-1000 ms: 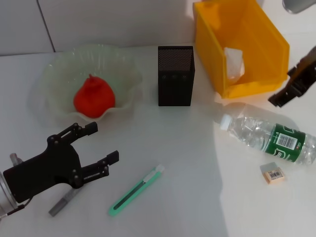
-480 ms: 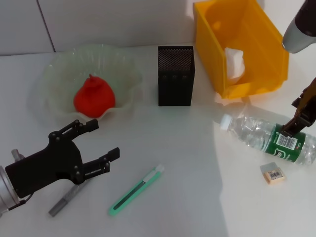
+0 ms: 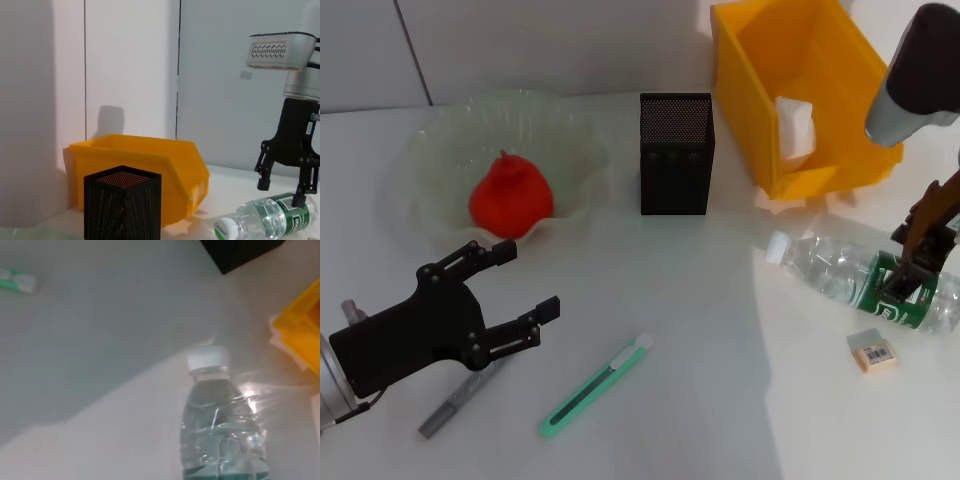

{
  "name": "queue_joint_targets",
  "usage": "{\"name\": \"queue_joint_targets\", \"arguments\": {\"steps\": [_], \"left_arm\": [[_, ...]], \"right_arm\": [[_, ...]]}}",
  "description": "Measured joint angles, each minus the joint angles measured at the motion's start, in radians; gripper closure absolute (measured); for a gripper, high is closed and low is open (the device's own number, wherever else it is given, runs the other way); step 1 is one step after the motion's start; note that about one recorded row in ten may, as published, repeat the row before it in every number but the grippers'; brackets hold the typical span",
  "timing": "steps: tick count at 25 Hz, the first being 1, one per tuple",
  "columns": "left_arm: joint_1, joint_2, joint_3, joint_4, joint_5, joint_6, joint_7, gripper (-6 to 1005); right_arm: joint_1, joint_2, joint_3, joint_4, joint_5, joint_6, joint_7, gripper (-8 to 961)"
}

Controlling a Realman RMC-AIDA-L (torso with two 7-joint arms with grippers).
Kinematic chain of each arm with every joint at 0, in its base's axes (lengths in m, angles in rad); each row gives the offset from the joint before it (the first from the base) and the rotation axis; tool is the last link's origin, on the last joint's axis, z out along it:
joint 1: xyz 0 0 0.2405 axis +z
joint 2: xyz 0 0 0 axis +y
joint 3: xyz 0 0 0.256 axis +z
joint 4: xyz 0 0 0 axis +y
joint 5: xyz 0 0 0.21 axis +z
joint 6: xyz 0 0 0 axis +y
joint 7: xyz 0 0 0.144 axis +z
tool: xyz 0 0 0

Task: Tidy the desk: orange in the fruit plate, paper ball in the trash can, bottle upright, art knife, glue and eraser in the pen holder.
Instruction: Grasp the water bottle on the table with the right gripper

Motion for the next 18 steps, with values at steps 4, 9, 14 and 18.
{"name": "queue_joint_targets", "arguments": {"steps": [4,9,14,18], "left_arm": [[-0.002,-0.001,0.0,-0.002,0.0,-0.007,-0.001,139],[-0.004,-0.002,0.004,-0.002,0.0,-0.013,0.0,139],[-0.004,-0.003,0.005,-0.003,0.0,-0.014,0.0,140],[-0.004,-0.004,0.006,-0.005,0.0,-0.019,0.001,140]], "right_arm": [[0.003,0.001,-0.028,0.037,-0.003,0.011,0.001,151],[0.001,0.001,-0.026,0.04,0.001,0.028,0.005,151],[-0.004,-0.001,-0.024,0.057,-0.009,0.06,0.006,151],[-0.009,-0.001,-0.028,0.071,-0.014,0.083,0.006,151]]}}
